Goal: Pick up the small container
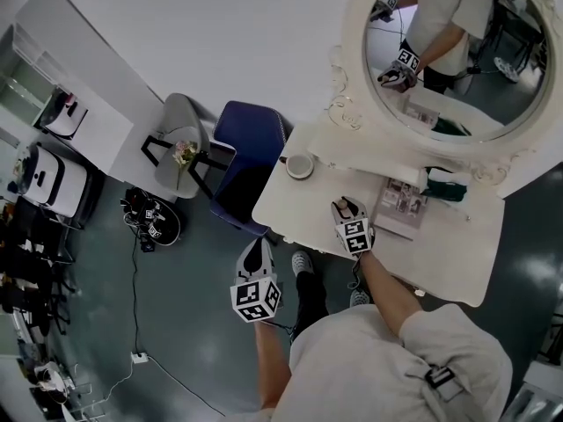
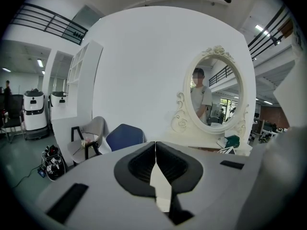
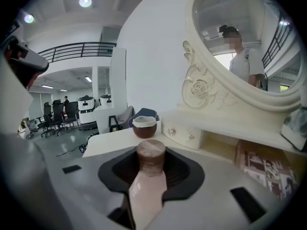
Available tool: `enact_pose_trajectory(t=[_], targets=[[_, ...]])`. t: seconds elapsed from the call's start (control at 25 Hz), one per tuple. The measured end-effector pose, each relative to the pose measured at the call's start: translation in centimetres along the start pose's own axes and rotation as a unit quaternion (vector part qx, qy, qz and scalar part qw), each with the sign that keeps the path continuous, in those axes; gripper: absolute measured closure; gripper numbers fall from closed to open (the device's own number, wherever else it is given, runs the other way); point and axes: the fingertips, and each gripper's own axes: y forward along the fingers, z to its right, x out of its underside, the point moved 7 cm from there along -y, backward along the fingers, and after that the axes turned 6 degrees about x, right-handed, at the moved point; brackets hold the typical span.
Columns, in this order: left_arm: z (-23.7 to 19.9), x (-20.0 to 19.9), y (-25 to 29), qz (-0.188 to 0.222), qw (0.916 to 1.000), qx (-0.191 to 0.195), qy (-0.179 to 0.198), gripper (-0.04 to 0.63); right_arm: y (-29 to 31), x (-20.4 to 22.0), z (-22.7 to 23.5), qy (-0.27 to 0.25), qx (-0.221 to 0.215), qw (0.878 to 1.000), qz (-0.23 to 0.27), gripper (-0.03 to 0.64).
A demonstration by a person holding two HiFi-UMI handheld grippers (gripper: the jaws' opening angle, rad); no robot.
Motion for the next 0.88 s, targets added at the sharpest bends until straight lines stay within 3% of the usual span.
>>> enact_pose_trajectory(t=[0.56, 0.88], targets=[[1.8, 0.0, 1.7, 0.002, 0.9997, 0.024, -0.003, 0.566, -3.9, 0.8, 2.6, 0.052, 0.053, 0.997, -0.023, 0.480], [3.0, -0.3, 2.3, 0.003, 0.9994, 0.035, 0.007, 0.566, -6.0, -0.8, 4.1, 0.054, 0.044, 0.998, -0.004, 0.480]])
